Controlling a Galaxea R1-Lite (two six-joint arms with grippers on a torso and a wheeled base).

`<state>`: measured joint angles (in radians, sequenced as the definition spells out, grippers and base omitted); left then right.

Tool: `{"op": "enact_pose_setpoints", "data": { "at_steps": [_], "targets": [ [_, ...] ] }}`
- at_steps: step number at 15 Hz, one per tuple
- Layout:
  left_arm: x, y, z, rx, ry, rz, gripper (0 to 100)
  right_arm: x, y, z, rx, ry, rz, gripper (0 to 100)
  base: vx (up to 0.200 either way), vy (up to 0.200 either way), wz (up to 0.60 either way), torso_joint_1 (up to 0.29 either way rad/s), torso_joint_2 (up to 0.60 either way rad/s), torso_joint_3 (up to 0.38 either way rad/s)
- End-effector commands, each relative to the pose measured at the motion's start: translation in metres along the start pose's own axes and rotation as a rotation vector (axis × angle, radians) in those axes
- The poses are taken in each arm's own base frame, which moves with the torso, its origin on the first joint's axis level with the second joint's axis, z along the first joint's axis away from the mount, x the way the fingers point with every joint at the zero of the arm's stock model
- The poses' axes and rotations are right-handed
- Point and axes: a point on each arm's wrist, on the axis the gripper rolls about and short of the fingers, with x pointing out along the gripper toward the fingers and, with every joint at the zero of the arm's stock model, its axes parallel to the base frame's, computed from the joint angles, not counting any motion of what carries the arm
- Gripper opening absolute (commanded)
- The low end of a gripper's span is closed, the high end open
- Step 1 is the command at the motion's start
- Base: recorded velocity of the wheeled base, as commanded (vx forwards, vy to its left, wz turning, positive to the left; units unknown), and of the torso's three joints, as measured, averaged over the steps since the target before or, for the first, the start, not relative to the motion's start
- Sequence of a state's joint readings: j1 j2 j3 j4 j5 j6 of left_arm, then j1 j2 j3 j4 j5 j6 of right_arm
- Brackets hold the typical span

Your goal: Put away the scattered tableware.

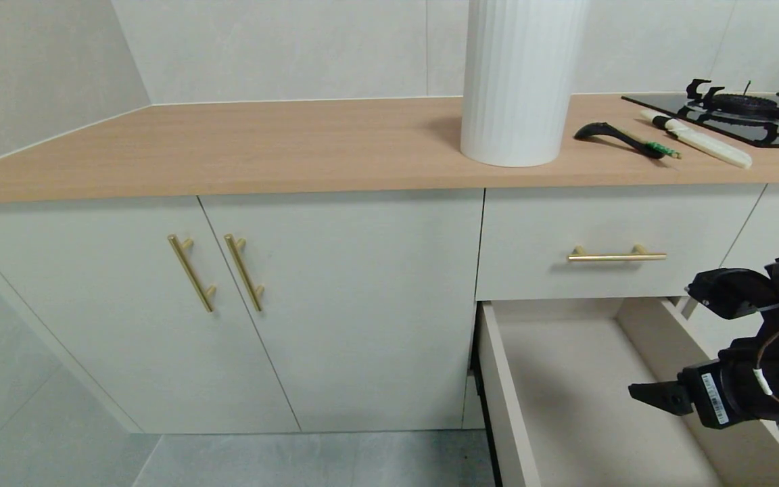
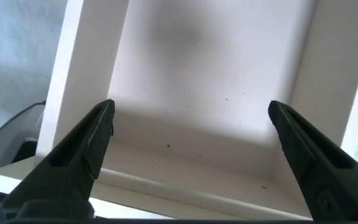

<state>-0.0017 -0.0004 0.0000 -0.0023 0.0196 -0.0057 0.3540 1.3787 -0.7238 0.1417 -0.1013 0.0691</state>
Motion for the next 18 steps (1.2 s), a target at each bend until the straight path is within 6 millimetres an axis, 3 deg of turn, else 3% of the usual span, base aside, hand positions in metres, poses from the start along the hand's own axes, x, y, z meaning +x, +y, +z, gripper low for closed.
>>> {"op": "enact_pose_setpoints", "data": {
  "at_steps": [1, 14, 18],
  "targets": [
    [0.0, 0.0, 0.0, 0.0, -0.002, 0.001, 100, -0.004, 0.0, 0.0, 0.002, -0.019, 0.002, 100, 0.0, 0.0, 0.0, 0.046, -0.2, -0.163],
    [0.0, 0.0, 0.0, 0.0, -0.002, 0.001, 100, -0.011, -0.005, 0.005, 0.018, -0.069, -0.014, 100, 0.0, 0.0, 0.0, 0.152, -0.43, -0.285],
    [0.0, 0.0, 0.0, 0.0, -0.002, 0.001, 100, -0.005, -0.004, 0.017, 0.02, -0.149, -0.012, 100, 0.0, 0.0, 0.0, 0.201, -0.48, -0.276]
  ]
}}
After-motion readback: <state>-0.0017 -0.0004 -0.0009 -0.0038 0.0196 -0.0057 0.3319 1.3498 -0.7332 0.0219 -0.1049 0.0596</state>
